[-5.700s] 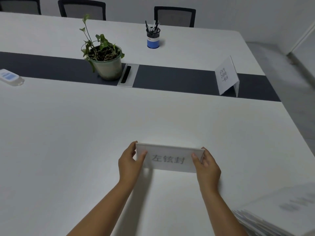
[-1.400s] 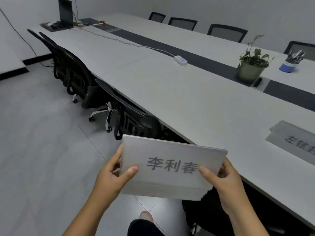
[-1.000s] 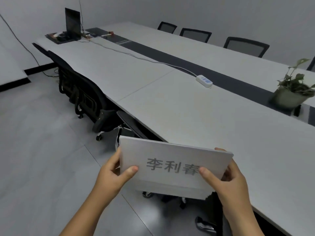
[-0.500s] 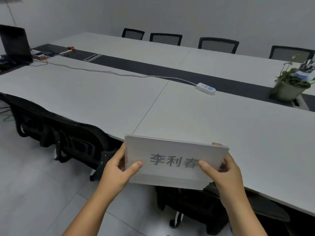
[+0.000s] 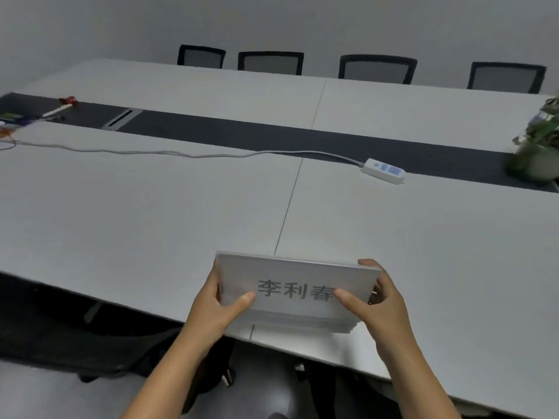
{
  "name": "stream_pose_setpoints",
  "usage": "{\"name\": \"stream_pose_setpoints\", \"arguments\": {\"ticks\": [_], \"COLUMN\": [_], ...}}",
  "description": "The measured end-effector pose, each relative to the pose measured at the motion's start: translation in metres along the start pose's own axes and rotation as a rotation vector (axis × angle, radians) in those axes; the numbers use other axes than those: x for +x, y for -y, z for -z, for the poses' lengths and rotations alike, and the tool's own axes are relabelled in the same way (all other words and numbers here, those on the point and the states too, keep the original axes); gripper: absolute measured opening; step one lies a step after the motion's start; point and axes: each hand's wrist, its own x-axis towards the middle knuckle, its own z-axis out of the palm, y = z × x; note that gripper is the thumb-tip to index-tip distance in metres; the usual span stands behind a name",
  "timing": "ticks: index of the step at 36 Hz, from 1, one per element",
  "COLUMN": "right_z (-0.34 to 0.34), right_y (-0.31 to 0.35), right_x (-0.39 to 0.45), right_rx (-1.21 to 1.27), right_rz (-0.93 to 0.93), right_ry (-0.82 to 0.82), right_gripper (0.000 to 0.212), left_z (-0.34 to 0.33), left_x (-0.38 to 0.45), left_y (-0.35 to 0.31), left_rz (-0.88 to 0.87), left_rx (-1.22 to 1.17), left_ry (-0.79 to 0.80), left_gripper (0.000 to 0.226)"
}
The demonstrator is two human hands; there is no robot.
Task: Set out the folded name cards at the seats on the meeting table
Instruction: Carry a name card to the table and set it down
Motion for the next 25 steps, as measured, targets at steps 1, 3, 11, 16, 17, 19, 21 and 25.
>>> {"name": "stream_pose_setpoints", "arguments": {"ticks": [1, 3, 11, 16, 17, 19, 21, 25], "right_z": [-0.002, -0.006, -0.034, -0.051, -0.055, -0.062, -0.068, -0.072], "right_y": [-0.002, -0.006, -0.018, -0.020, -0.020, -0.018, -0.019, -0.021], "right_x": [0.008, 0.025, 0.094, 0.130, 0.137, 0.150, 0.160, 0.174], "right_rx": [-0.001, -0.016, -0.037, -0.034, -0.044, -0.077, -0.114, -0.161], "right_rz": [-0.010, -0.031, -0.110, -0.101, -0.101, -0.099, -0.088, -0.069], "right_ry": [-0.029, -0.079, -0.239, -0.274, -0.277, -0.257, -0.259, -0.280], "right_gripper": [0.048, 0.047, 0.049, 0.052, 0.054, 0.056, 0.056, 0.046], "left_z": [-0.001, -0.004, -0.024, -0.016, -0.011, -0.003, 0.007, 0.019], "left_x": [0.014, 0.042, 0.137, 0.181, 0.188, 0.200, 0.209, 0.222], "left_y": [0.001, 0.003, 0.005, -0.005, -0.005, -0.003, 0.000, 0.002], "left_rz": [0.012, 0.038, 0.084, 0.096, 0.094, 0.098, 0.104, 0.089], "left_rx": [0.012, 0.010, -0.130, -0.131, -0.101, -0.033, 0.033, 0.119], "left_ry": [0.031, 0.094, 0.193, 0.220, 0.219, 0.226, 0.239, 0.262], "left_gripper": [0.059, 0.069, 0.080, 0.084, 0.084, 0.083, 0.078, 0.074]}}
